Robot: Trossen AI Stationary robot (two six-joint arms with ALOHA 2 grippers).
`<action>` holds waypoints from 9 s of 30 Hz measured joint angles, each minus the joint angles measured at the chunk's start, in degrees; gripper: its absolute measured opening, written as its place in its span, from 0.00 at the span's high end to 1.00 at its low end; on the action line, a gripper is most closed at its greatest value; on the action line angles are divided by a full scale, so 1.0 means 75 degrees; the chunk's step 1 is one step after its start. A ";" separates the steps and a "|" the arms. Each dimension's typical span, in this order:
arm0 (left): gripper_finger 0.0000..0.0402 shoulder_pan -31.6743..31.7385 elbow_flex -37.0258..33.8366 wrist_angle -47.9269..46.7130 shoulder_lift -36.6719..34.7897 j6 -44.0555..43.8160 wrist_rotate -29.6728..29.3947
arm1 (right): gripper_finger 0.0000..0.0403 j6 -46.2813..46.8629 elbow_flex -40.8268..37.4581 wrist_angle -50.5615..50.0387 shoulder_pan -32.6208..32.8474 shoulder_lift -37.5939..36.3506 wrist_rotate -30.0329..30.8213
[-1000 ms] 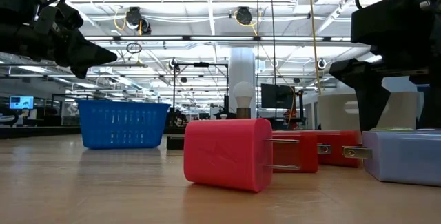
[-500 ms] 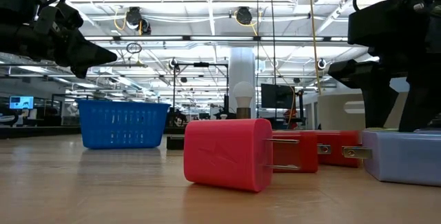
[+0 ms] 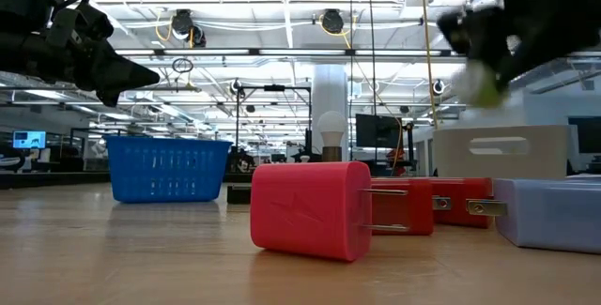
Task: Pick & Place Office items
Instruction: Put the green changer adapter into the gray bin, then put the violet changer adapter into the gray bin
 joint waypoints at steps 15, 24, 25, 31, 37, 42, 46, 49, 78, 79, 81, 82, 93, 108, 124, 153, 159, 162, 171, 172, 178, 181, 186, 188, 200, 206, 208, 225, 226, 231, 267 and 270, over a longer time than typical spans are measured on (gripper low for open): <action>0.94 0.0000 0.0000 0.0000 0.0002 -0.0006 0.0000 | 0.72 -0.0205 -0.2885 0.2809 -0.0665 -0.5085 0.0038; 0.94 -0.0001 0.0000 0.0000 0.0001 -0.0009 -0.0015 | 0.72 0.0173 -0.3759 0.2249 -0.1328 -0.7038 0.0162; 0.94 -0.0001 0.0000 0.0000 0.0002 -0.0009 -0.0015 | 0.72 0.0182 -0.3783 0.2142 -0.1346 -0.7140 0.0148; 0.94 0.0001 0.0000 0.0000 0.0000 -0.0015 -0.0017 | 0.72 0.0476 -0.3651 0.1703 -0.1645 -0.7265 0.0119; 0.94 0.0000 0.0000 0.0000 0.0000 -0.0015 -0.0020 | 0.72 0.1104 -0.1932 -0.0712 -0.2173 -0.6342 0.0517; 0.94 0.0001 0.0000 0.0000 0.0001 -0.0026 -0.0020 | 0.72 0.1857 -0.0452 -0.2872 -0.2516 -0.4895 0.0779; 0.94 0.0002 0.0000 0.0000 -0.0001 -0.0024 -0.0023 | 0.72 0.2405 -0.0217 -0.4156 -0.2760 -0.3547 0.0764; 0.94 0.0000 0.0000 0.0000 -0.0001 -0.0031 -0.0015 | 0.72 0.2702 -0.0295 -0.4503 -0.2975 -0.2761 0.0766; 0.94 0.0002 0.0000 0.0000 0.0002 -0.0011 -0.0026 | 0.71 0.2509 -0.0350 -0.4054 -0.4241 0.0304 -0.0039; 0.94 0.0002 0.0000 0.0000 -0.0001 -0.0048 -0.0023 | 0.70 0.2509 -0.0350 -0.4049 -0.4241 0.0333 -0.0036; 0.94 -0.0001 0.0000 0.0000 0.0000 -0.0131 -0.0008 | 0.69 0.2509 -0.0350 -0.4054 -0.4241 0.0358 -0.0039; 0.94 0.0002 0.0000 0.0000 -0.0001 -0.0150 -0.0003 | 0.68 0.2509 -0.0350 -0.4057 -0.4241 0.0357 -0.0044; 0.94 0.0000 0.0000 0.0003 -0.0001 -0.0149 0.0028 | 0.57 0.2504 -0.0353 -0.4080 -0.4238 0.0249 -0.0007; 0.94 -0.0001 0.0000 0.0003 0.0000 -0.0219 0.0044 | 0.52 0.1778 -0.0443 -0.2967 -0.3422 -0.2980 0.0007; 0.94 -0.0001 0.0000 0.0006 -0.0001 -0.0459 0.0047 | 0.95 0.0764 -0.3985 0.2975 -0.2017 -0.6770 -0.1473; 0.94 -0.0001 0.0000 0.0006 -0.0001 -0.0545 0.0044 | 0.99 0.1767 -0.3597 0.3017 -0.1937 -0.5631 -0.2140; 0.94 0.0000 0.0000 0.0006 -0.0001 -0.0548 0.0044 | 0.99 0.2200 -0.1911 0.1441 -0.1415 -0.3499 -0.2210; 0.94 0.0002 0.0000 0.0006 0.0001 -0.0548 0.0044 | 0.99 0.2252 -0.0970 0.0484 -0.0947 -0.2414 -0.2206; 0.94 0.0000 0.0000 0.0006 0.0000 -0.0548 0.0042 | 0.99 0.2536 0.0276 -0.0600 0.0085 -0.0457 -0.2016; 0.94 -0.0001 0.0000 0.0006 0.0002 -0.0548 0.0042 | 0.99 0.2680 0.0289 -0.0572 0.0152 -0.0347 -0.1991; 0.94 -0.0001 0.0000 0.0006 -0.0001 -0.0548 0.0041 | 0.99 0.2966 0.0289 -0.0319 0.0499 0.0385 -0.1837; 0.94 0.0001 0.0000 0.0006 0.0000 -0.0551 0.0041 | 0.95 0.3008 0.0289 -0.0259 0.0623 0.0774 -0.2222; 0.94 0.0002 0.0000 0.0006 -0.0001 -0.0551 0.0038 | 0.76 0.3249 0.0289 -0.0123 0.0754 0.1162 -0.2428; 0.94 -0.0001 0.0000 0.0006 -0.0001 -0.0551 0.0038 | 0.66 0.3226 0.0289 0.0066 0.0754 0.1222 -0.2361; 0.94 -0.0001 0.0000 0.0006 -0.0001 -0.0568 0.0038 | 0.24 0.3157 0.0289 0.0332 0.0989 0.1284 -0.0538; 0.94 0.0000 -0.0001 0.0006 0.0000 -0.0565 0.0038 | 0.27 0.3188 0.0283 0.0978 0.1426 0.1825 -0.0380; 0.94 -0.0001 0.0000 0.0006 0.0002 -0.0562 0.0038 | 0.29 0.3199 0.0286 0.1055 0.1506 0.2053 -0.0375; 0.94 -0.0001 0.0000 0.0006 -0.0001 -0.0613 0.0041 | 0.32 0.3575 0.0280 0.0581 0.1529 0.2661 -0.0015; 0.94 0.0000 0.0000 0.0006 0.0000 -0.0610 0.0041 | 0.32 0.3570 0.0280 0.0564 0.1529 0.2661 0.0023; 0.94 0.0001 0.0000 0.0006 0.0000 -0.0629 0.0044 | 0.32 0.3569 0.0180 0.0726 0.1529 0.2661 -0.0012; 0.94 -0.0001 0.0000 0.0006 -0.0001 -0.0603 0.0044 | 0.63 0.2958 -0.0225 0.1567 0.1462 0.2658 -0.0438; 0.94 0.0001 0.0000 0.0006 0.0001 -0.0603 0.0044 | 0.64 0.2982 -0.0224 0.1586 0.1462 0.2658 -0.0435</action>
